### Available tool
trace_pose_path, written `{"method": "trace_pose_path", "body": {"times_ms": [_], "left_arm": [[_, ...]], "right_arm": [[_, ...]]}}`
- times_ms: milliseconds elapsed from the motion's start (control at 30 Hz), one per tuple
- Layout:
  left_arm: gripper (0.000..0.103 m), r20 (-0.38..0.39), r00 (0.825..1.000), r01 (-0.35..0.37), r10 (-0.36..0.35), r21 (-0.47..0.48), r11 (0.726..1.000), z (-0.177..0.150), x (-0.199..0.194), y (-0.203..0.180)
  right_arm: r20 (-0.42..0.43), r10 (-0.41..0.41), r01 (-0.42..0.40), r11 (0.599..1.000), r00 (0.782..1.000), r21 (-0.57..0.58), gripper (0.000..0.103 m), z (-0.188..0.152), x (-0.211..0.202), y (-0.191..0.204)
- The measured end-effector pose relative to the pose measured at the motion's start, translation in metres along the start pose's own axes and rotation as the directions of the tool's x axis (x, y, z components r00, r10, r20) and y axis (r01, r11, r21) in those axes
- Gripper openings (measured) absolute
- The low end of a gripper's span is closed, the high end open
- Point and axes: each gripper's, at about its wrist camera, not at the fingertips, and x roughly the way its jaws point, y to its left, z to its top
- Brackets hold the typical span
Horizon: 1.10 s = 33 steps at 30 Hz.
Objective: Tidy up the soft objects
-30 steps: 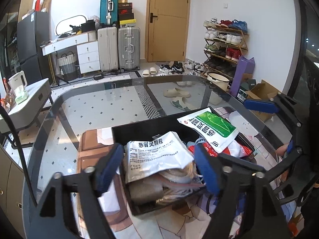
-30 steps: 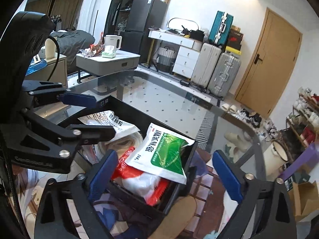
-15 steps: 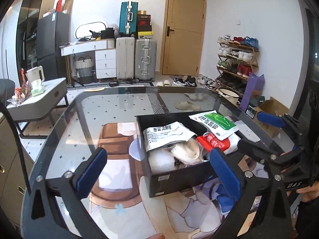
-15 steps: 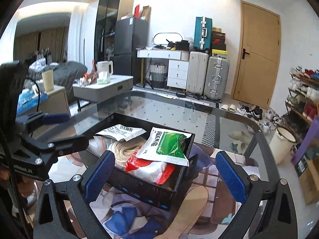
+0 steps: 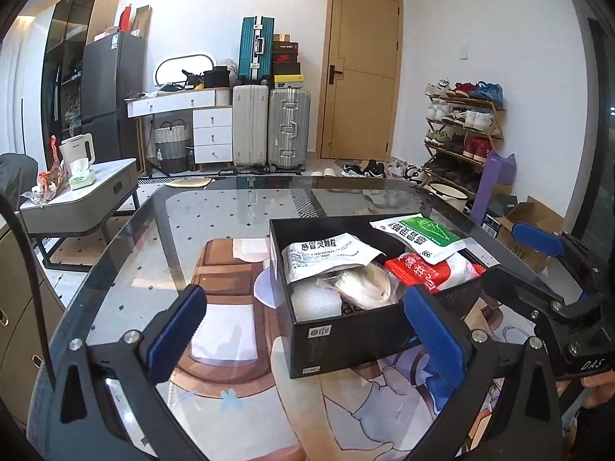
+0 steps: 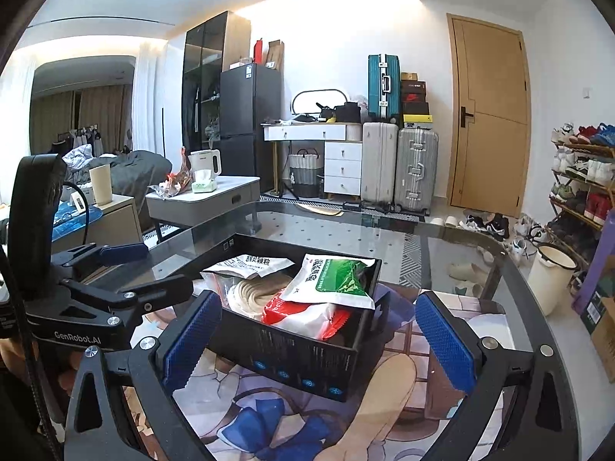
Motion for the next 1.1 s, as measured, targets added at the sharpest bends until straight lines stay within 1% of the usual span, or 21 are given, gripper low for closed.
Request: {"method": "trace_pose_path", "body": {"times_ms": [200,333,600,767,1100], "left_arm": [[0.103,0.008,1.000,0.005,-0.005,-0.005,1.000,-0.002,-0.001,-0.001],[0.103,0.006,1.000,-0.007,0.007,0.002,1.000,-0.002,-0.001,-0.002],[0.103,0.033,0.999,0.005,-0.005,-0.002,1.000,-0.004,-0.007,-0.001],[0.103,0.057,0.998,0.001,-0.001,0.004,1.000,-0.005,-0.012,-0.003],[0.103,0.062,0.998,0.000,0.000,0.008,1.000,-0.004,-0.012,-0.005]], "right_arm": [[0.021,0.005,-0.006,1.000,1.000,0.030,0.102,0.000,-0.002,-0.006],[0.028,-0.016,0.015,0.999,0.999,0.042,0.102,0.000,-0.003,-0.009],[0.041,-0.022,0.022,0.999,0.999,0.024,0.102,0.000,-0.004,-0.007],[0.040,-0.023,0.022,0.999,0.999,0.026,0.102,0.000,-0.003,-0.007],[0.039,-0.021,0.020,0.999,0.999,0.025,0.102,0.001,-0.003,-0.007]]}}
